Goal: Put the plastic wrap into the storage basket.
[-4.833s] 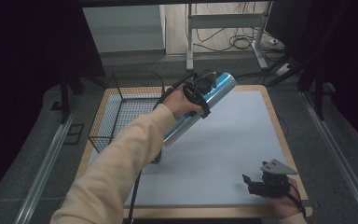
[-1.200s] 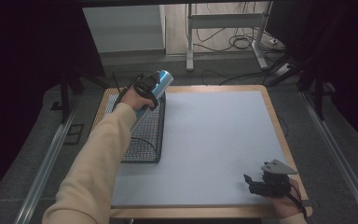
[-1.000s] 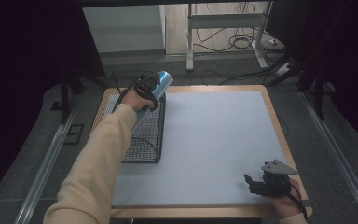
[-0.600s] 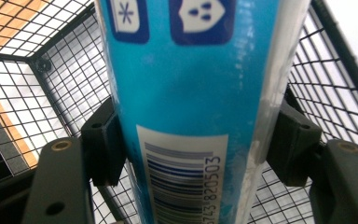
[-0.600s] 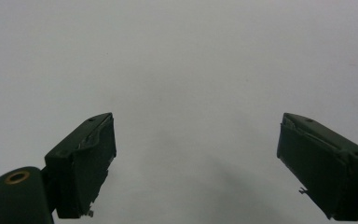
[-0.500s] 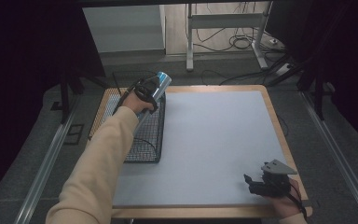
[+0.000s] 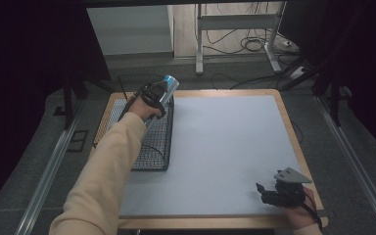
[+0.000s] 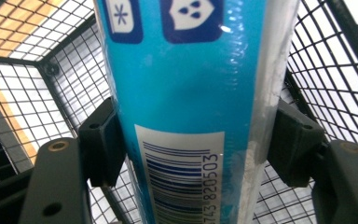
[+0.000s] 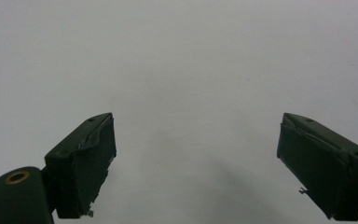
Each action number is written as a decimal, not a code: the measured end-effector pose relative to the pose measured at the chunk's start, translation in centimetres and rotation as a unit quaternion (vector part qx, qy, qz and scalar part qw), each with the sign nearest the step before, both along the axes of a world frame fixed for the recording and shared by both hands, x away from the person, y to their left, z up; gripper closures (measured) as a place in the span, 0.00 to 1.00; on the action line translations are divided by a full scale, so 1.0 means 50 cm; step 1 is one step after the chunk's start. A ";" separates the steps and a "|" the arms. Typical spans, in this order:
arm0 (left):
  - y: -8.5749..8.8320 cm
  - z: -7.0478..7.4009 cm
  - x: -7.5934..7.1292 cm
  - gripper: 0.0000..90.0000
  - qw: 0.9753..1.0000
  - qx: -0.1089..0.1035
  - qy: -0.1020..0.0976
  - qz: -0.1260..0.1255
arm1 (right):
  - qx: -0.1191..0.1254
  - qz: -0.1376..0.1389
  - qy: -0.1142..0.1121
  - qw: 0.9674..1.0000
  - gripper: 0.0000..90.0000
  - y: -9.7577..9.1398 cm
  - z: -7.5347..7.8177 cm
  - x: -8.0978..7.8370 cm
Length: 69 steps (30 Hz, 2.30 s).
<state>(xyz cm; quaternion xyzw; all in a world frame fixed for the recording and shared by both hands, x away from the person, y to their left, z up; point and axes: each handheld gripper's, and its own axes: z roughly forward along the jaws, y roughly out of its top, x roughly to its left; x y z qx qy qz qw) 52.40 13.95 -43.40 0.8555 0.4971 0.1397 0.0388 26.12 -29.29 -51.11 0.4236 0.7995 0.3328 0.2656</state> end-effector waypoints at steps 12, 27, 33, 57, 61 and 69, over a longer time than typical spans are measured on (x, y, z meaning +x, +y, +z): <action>0.030 0.050 -0.057 0.13 0.998 -0.054 -0.042 0.011 | 0.001 0.000 -0.001 1.000 0.13 0.002 0.002 -0.001; -0.014 0.121 -0.208 0.15 0.980 -0.164 -0.087 -0.075 | 0.011 0.015 -0.012 1.000 0.13 0.017 0.011 0.014; -0.037 0.121 -0.261 0.16 0.965 -0.223 -0.093 -0.097 | 0.013 0.016 -0.014 1.000 0.13 0.012 0.012 0.011; -0.179 -0.023 -0.447 0.17 0.943 -0.238 -0.081 -0.220 | 0.001 0.014 -0.025 1.000 0.13 0.013 0.017 -0.002; -0.178 -0.032 -0.446 0.17 0.943 -0.237 -0.079 -0.218 | 0.000 0.015 -0.029 0.999 0.13 0.014 0.016 -0.001; -0.176 -0.041 -0.447 0.17 0.943 -0.238 -0.085 -0.216 | 0.009 0.019 -0.043 0.999 0.13 0.015 0.022 -0.003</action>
